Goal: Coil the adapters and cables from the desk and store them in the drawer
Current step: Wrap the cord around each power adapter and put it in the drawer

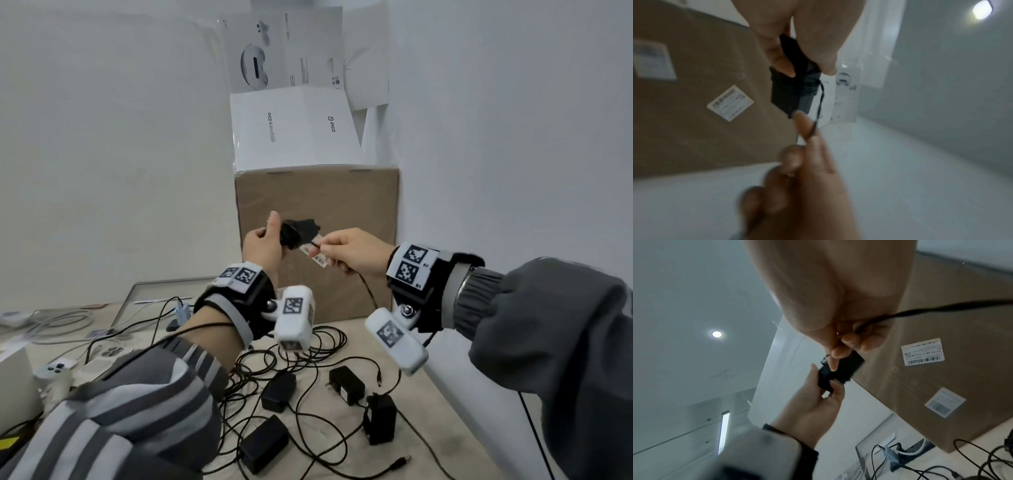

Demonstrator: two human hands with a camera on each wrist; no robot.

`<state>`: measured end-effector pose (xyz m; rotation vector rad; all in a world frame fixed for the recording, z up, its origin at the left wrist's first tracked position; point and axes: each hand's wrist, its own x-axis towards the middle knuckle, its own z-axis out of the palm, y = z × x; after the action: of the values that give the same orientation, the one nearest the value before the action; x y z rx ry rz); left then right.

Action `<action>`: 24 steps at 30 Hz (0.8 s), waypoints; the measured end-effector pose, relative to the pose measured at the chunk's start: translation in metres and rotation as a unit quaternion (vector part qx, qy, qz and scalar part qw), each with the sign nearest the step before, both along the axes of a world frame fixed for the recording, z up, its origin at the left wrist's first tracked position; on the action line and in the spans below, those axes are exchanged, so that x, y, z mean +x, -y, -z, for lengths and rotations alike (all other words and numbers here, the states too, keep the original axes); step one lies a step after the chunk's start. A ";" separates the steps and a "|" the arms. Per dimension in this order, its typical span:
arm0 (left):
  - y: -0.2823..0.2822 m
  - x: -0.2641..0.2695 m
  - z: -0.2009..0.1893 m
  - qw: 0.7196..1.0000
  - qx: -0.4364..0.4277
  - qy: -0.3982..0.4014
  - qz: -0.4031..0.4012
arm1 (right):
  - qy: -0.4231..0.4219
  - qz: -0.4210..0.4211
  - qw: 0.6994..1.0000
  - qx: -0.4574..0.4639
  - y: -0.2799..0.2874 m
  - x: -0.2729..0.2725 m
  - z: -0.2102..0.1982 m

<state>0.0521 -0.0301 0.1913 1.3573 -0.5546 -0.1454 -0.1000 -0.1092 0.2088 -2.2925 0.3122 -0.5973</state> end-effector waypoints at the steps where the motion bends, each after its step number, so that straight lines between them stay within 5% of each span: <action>1: -0.003 -0.003 -0.005 0.996 -0.057 -0.058 0.025 | -0.001 -0.005 1.000 -0.006 0.001 0.002 0.006; 6: -0.023 -0.018 -0.016 0.951 -0.172 -0.171 0.190 | 0.000 -0.004 1.000 0.016 0.015 -0.001 0.035; 13: -0.039 -0.038 -0.003 0.920 0.104 -0.015 0.377 | -0.018 0.061 0.998 -0.007 0.034 -0.022 0.032; 19: -0.029 -0.034 0.010 0.862 0.369 0.226 0.265 | -0.065 0.097 0.992 -0.042 0.032 -0.029 0.022; 24: -0.013 -0.028 0.027 0.918 0.301 0.239 0.099 | -0.021 0.092 0.994 -0.056 0.012 -0.024 0.017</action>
<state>0.0244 -0.0169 0.1638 1.9535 -1.1260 -0.1552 -0.1238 -0.1209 0.1919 -2.4027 0.5276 -0.6734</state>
